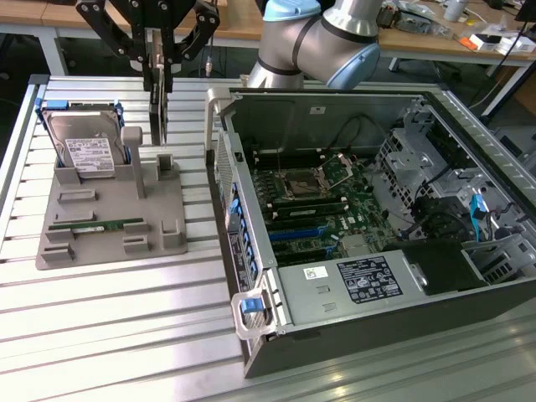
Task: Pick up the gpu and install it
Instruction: 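Pick up the gpu and move the gpu toward the slot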
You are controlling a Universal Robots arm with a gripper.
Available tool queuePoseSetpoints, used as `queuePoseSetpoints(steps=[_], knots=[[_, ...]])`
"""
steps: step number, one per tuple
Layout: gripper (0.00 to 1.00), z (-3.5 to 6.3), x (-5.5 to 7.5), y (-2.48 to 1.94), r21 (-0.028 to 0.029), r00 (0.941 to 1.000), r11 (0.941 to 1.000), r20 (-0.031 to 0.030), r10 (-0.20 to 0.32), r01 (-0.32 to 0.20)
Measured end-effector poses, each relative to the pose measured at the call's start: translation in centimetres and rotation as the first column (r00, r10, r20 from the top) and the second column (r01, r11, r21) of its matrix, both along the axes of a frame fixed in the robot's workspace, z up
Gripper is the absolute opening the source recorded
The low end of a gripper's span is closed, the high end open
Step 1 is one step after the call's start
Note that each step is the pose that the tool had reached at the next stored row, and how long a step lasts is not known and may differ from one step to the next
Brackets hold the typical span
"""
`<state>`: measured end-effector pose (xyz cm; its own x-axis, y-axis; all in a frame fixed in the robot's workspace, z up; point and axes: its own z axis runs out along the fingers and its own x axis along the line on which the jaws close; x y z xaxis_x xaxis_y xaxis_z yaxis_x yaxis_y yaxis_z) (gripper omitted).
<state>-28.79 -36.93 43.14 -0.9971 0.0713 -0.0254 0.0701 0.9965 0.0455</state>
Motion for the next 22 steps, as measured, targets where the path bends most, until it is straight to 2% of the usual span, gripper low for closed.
queuePoseSetpoints(steps=[22], knots=[[0.27, 2.61, 0.0, 0.0, 0.0011, 1.0, 1.0, 0.0, 0.0, 0.0]])
